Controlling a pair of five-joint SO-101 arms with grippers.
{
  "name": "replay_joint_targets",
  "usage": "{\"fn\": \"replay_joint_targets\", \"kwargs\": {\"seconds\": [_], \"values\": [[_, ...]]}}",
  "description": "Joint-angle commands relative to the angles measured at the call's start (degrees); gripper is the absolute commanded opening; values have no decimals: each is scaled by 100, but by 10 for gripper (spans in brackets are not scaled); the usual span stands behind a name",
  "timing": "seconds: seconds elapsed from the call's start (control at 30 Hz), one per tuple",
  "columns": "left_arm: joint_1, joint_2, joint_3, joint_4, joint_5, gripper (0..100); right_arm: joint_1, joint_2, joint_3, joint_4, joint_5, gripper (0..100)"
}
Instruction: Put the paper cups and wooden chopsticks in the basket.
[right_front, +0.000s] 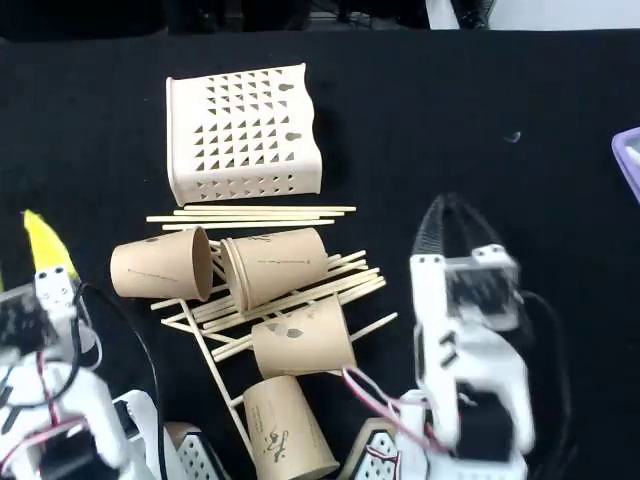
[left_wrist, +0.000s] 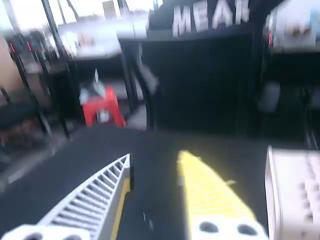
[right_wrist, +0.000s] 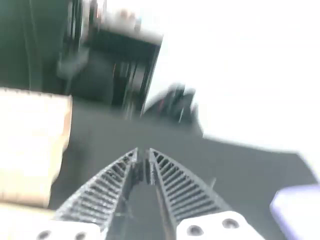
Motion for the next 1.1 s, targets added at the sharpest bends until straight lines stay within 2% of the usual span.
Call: {"fn": "replay_joint_targets", "kwargs": {"seconds": [0.0,0.1,0.2,0.3,0.4,0.57,0.7,0.87,1.07], "values": [[4,44,-769,-413,26,187,-237,-259,-2070,527,62,44],[66,237,-822,-563,35,182,-589,470,-3521,1240,-26,116],[391,870,-848,-545,-9,185,-941,1543,-4655,1987,-457,153],[778,1820,-673,-484,18,208,-1073,2642,-5165,2382,-677,154],[1200,2998,-523,-527,-9,216,-1046,3582,-4989,2312,-897,146],[1525,4932,-1007,-993,35,217,-1037,4752,-3670,1565,-985,145],[1631,6382,-2149,-1108,413,217,-1037,5042,-2062,220,-993,145],[1912,8062,-4040,-316,765,218,-1046,5042,-391,-1503,-993,145],[2308,9969,-5657,369,765,218,-1064,5068,286,-2101,-993,145]]}}
